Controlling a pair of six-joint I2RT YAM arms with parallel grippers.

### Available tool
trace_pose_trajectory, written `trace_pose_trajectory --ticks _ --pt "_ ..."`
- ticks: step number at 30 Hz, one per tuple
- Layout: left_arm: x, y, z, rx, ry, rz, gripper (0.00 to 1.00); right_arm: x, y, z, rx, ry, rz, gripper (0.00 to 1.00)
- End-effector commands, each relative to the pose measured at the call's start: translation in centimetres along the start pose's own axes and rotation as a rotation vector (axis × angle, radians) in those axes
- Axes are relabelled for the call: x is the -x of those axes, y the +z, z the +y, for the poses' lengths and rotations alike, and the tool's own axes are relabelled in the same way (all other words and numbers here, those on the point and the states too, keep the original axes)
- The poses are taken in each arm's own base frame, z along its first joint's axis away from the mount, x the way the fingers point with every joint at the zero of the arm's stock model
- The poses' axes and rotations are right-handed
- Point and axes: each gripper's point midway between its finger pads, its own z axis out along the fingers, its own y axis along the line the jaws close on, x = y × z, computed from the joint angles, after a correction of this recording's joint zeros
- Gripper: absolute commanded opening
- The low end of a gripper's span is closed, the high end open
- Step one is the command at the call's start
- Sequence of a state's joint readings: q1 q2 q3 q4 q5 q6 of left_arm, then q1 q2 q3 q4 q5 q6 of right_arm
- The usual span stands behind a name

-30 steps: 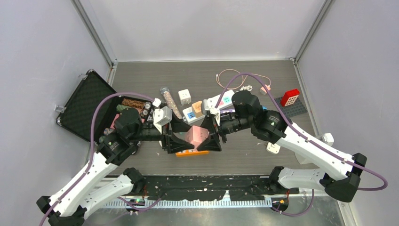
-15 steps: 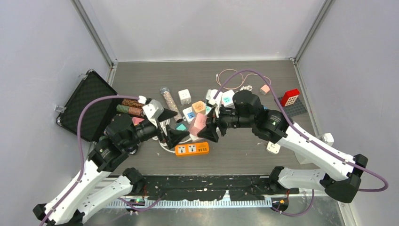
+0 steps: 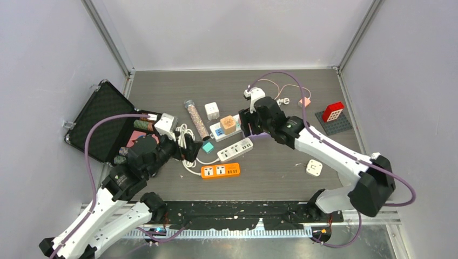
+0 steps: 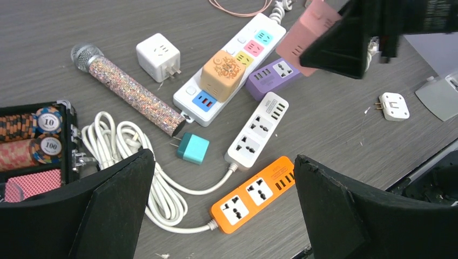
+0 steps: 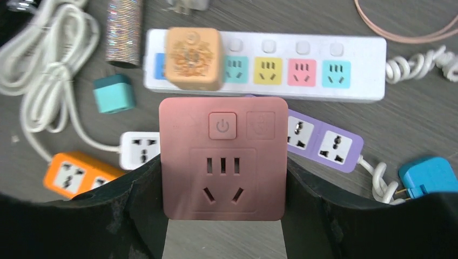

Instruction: Insert the plug

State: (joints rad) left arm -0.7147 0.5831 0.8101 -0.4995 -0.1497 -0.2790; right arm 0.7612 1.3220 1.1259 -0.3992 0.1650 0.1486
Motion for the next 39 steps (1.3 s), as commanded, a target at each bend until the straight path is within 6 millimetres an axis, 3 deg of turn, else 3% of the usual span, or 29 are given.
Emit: trace_pose_trajectory --ticks 1,6,13,30,39 --pt "0.2 0.1 -0.4 -0.016 -0.055 -0.022 1.00 2.5 2.5 -2.3 -0.056 0.075 -0.091 0.05" --pt "0.1 0.1 -0.5 -0.020 -0.054 -0.023 1.00 0.9 6.4 -3.9 -0.071 0.077 -0.015 0.05" --pt "0.1 0.4 -0.6 -0.026 -0.048 -0.020 1.00 0.3 10.2 -4.5 -0.048 0.085 0.022 0.05" --pt "-0.5 0.5 -0.5 -0.022 -0.045 -0.004 1.00 -1.4 14.1 -6.0 -0.068 0.064 0.065 0.05" --pt "-0.6 0.3 -0.4 -0.018 -0.045 -0.001 1.00 -2.9 14.8 -6.5 -0.072 0.044 0.118 0.05"
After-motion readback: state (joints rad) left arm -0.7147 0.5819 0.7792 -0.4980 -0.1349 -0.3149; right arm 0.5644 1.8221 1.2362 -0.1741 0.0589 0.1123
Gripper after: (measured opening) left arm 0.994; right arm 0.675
